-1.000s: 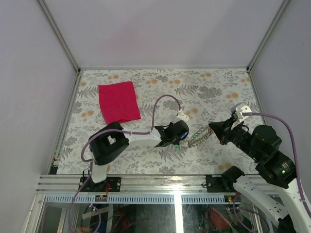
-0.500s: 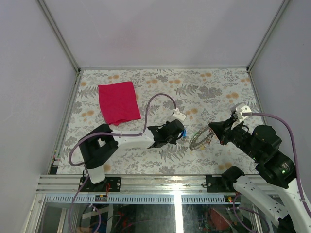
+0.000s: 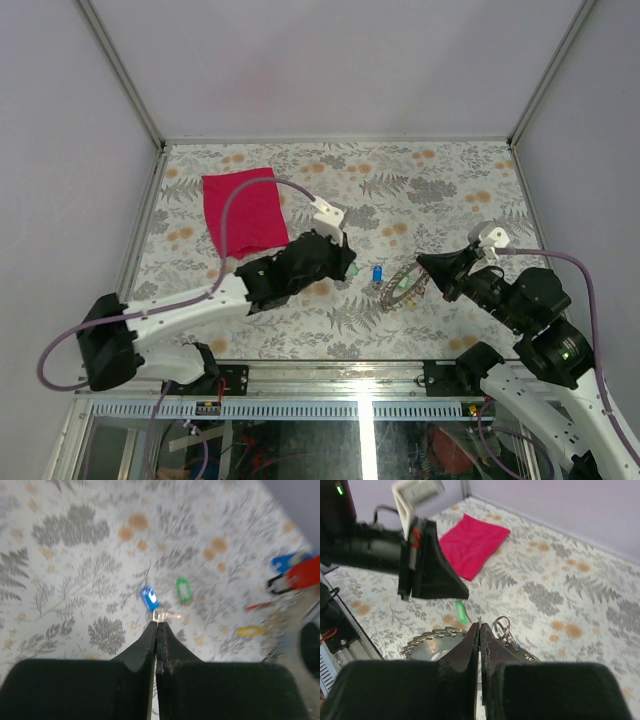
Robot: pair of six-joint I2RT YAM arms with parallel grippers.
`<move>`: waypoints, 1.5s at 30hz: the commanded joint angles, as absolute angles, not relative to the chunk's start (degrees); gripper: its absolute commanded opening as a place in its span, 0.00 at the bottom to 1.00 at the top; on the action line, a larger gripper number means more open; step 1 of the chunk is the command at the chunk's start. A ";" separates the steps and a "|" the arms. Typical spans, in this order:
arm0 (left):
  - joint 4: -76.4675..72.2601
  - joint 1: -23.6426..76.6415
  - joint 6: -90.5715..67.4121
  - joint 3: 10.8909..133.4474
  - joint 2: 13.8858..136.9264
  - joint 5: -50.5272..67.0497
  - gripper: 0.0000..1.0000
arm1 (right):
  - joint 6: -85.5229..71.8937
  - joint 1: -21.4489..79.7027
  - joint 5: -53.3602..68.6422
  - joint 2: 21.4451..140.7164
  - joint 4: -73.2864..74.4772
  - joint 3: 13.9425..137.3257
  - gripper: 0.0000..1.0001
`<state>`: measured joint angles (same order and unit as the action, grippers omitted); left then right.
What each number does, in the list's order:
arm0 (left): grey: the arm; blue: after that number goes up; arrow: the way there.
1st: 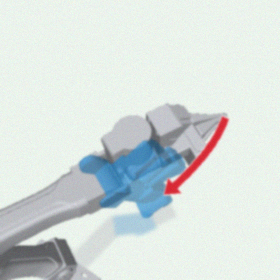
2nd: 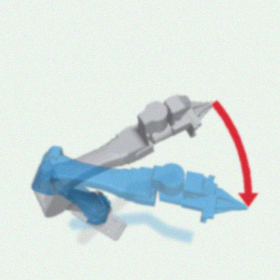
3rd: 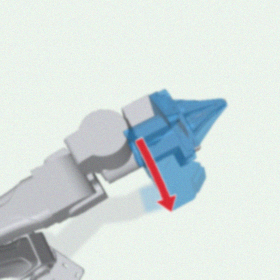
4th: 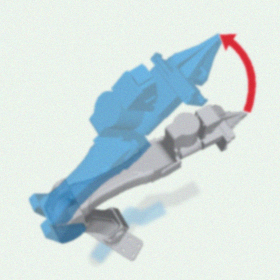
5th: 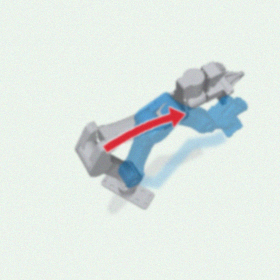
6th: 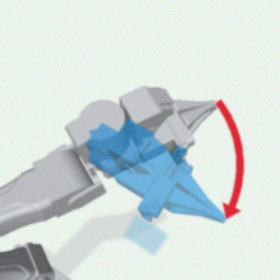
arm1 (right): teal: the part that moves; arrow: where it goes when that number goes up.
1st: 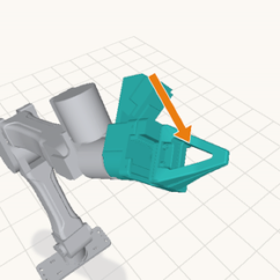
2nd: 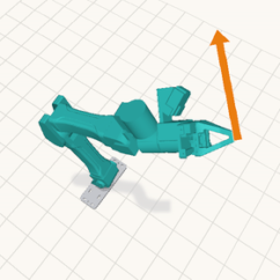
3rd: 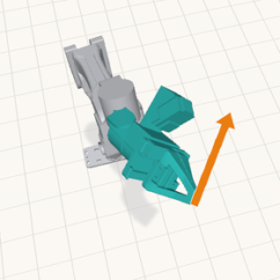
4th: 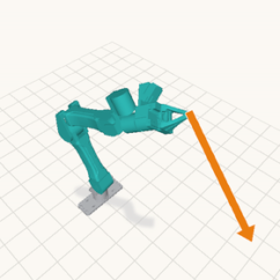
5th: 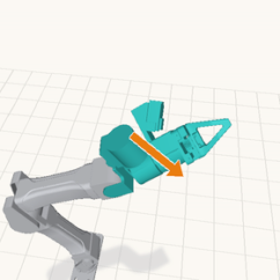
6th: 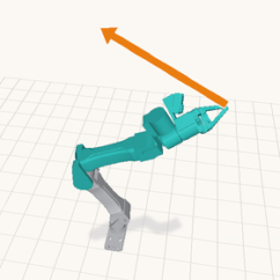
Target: Put the keys on the keyring
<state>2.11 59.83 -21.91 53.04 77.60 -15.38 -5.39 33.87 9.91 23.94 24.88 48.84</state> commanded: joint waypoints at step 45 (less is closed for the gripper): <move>-1.34 57.65 -25.76 66.64 57.29 -23.62 0.00 | 2.39 41.97 32.87 46.97 -35.10 46.97 0.00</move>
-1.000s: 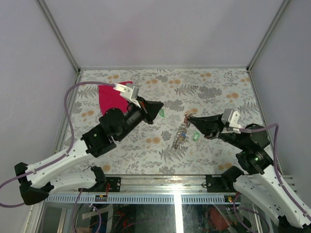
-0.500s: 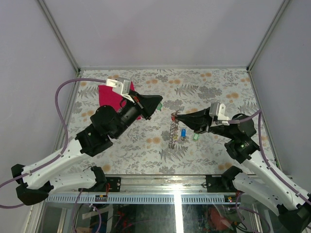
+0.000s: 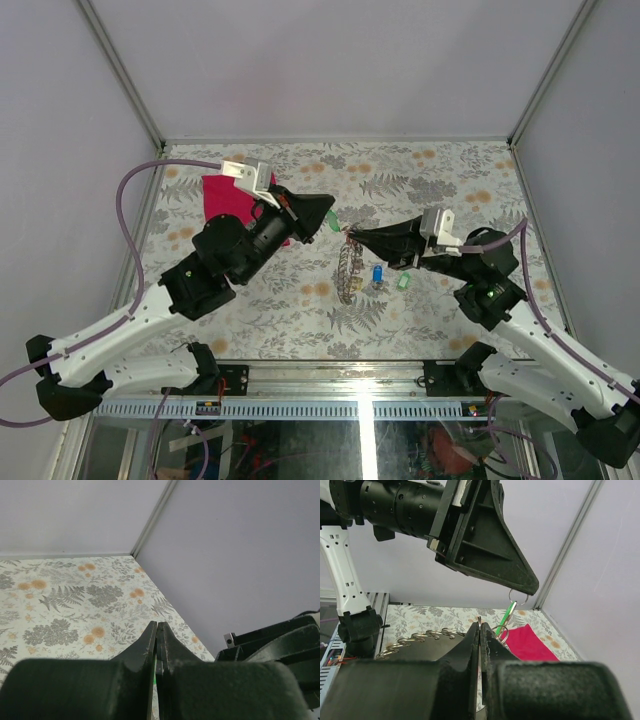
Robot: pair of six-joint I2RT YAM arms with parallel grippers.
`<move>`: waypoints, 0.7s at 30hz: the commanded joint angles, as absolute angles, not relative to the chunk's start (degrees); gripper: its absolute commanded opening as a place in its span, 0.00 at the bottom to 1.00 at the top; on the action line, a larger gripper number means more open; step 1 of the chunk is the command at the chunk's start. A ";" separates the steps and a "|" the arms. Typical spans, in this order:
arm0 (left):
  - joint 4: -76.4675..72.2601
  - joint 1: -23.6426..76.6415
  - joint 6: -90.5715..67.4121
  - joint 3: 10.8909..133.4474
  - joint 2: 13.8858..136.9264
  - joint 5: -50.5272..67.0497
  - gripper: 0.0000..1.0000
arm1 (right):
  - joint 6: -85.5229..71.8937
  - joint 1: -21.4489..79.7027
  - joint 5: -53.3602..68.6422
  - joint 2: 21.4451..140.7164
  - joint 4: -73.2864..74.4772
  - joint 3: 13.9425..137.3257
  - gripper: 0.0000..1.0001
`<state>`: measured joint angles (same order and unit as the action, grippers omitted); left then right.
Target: Put the keys on the keyring
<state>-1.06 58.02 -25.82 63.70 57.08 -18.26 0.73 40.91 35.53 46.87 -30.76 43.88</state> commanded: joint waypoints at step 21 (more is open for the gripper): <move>3.72 57.66 -20.64 69.97 55.83 -15.96 0.00 | 14.68 44.82 29.25 45.68 -23.65 49.72 0.00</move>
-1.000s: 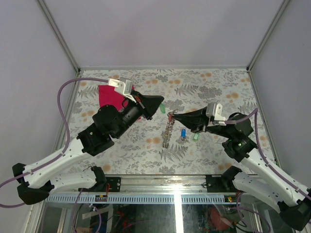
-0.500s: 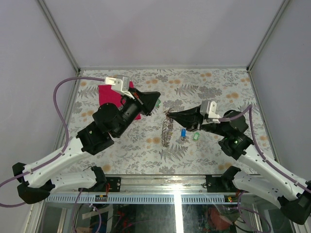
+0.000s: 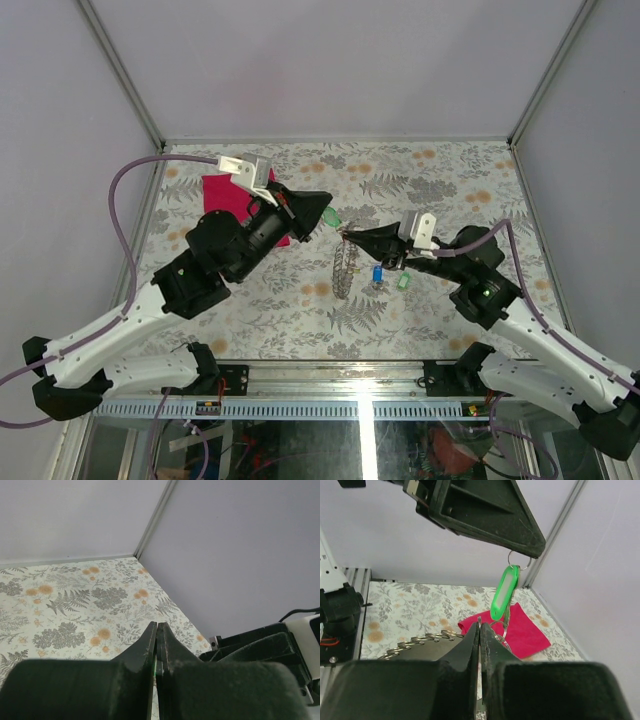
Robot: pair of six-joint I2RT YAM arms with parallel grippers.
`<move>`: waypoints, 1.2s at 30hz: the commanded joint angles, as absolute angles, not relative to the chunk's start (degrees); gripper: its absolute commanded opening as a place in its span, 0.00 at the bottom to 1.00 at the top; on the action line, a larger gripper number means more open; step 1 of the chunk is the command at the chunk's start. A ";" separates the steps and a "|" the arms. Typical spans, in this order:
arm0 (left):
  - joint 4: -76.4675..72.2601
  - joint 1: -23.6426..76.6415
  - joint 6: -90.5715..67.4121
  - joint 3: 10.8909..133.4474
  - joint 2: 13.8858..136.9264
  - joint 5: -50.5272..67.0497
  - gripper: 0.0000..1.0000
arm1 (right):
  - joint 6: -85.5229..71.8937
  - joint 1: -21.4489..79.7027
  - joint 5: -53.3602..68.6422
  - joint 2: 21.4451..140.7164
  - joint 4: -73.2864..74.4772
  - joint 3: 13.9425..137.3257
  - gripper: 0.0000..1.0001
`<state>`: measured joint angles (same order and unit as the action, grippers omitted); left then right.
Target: Put the keys on the keyring
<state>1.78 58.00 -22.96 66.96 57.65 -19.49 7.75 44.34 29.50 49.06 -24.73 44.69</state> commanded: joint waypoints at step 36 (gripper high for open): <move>4.76 57.47 -25.57 71.42 59.15 6.60 0.00 | 28.84 44.82 38.69 43.25 -20.29 52.31 0.00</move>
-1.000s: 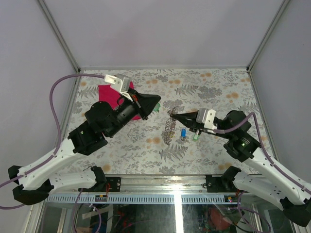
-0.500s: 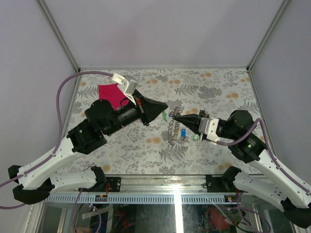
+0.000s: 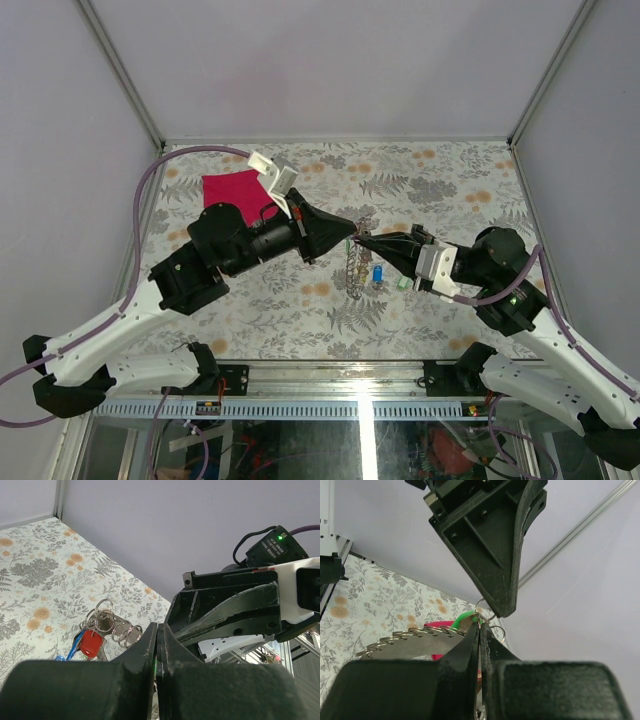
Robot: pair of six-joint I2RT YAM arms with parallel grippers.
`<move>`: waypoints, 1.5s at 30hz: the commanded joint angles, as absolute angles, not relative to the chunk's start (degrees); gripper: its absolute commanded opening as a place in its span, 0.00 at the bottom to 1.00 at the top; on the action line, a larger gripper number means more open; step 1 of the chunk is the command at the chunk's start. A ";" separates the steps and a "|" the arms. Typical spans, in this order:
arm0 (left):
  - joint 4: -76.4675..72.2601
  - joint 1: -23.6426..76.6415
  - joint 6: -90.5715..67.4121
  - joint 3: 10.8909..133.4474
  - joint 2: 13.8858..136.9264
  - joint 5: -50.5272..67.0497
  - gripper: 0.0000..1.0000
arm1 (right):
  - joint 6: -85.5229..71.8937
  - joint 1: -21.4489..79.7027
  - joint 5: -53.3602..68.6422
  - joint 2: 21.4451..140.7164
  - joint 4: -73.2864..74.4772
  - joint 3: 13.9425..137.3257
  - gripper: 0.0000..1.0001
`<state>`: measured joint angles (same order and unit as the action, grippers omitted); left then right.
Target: Put the keys on the keyring
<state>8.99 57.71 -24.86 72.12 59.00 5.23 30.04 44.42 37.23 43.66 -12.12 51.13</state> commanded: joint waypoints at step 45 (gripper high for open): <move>4.40 57.36 -26.22 70.65 59.05 7.29 0.00 | 31.43 44.78 36.71 41.63 -17.58 51.70 0.00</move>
